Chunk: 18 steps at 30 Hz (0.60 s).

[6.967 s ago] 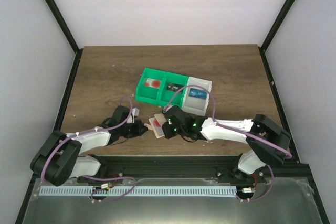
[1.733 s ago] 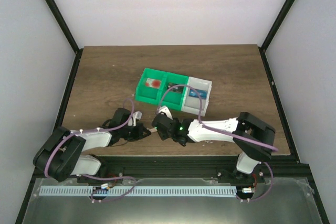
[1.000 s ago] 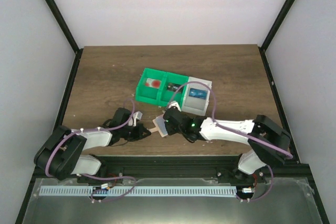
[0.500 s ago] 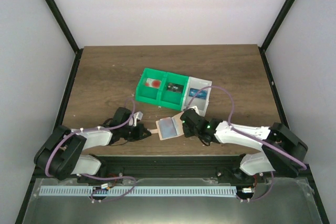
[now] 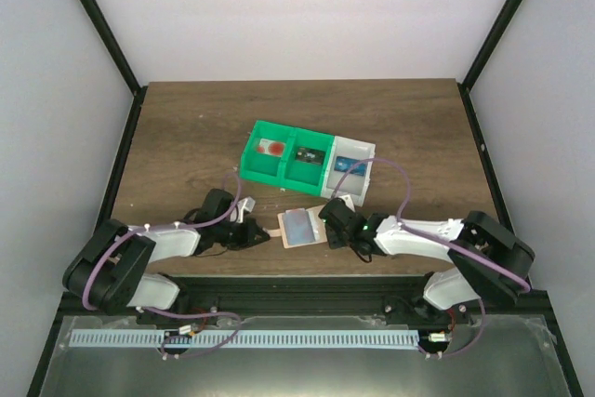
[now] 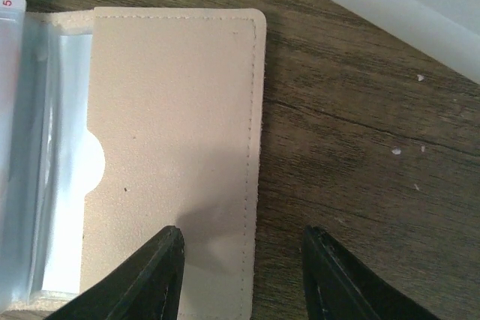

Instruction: Take the credit cards out of the card holder

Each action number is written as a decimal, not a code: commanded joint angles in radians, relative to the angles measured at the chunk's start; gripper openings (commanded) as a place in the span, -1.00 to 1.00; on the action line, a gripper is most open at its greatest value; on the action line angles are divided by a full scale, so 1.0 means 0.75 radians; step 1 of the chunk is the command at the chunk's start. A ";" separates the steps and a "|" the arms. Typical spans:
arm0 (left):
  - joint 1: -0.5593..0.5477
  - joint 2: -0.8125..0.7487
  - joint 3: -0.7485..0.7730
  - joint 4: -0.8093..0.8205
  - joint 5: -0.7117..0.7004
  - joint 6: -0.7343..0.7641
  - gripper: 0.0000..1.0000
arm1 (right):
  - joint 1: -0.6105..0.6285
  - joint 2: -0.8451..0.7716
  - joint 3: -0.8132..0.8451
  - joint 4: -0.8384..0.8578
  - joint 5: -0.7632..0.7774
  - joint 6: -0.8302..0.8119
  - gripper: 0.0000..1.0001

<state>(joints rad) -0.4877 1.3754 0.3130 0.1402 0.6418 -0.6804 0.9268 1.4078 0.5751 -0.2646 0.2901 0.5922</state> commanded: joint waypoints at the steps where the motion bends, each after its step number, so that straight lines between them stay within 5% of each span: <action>1: 0.001 0.005 0.025 0.049 0.036 -0.004 -1.00 | -0.007 0.036 0.057 -0.058 0.028 0.043 -0.09; 18: 0.000 -0.028 0.037 0.084 0.088 -0.054 -1.00 | 0.015 -0.035 0.232 -0.159 -0.013 -0.060 0.03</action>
<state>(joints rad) -0.4877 1.3746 0.3218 0.1799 0.6830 -0.7071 0.9272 1.4227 0.6930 -0.3756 0.2871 0.5762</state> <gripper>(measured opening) 0.021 0.521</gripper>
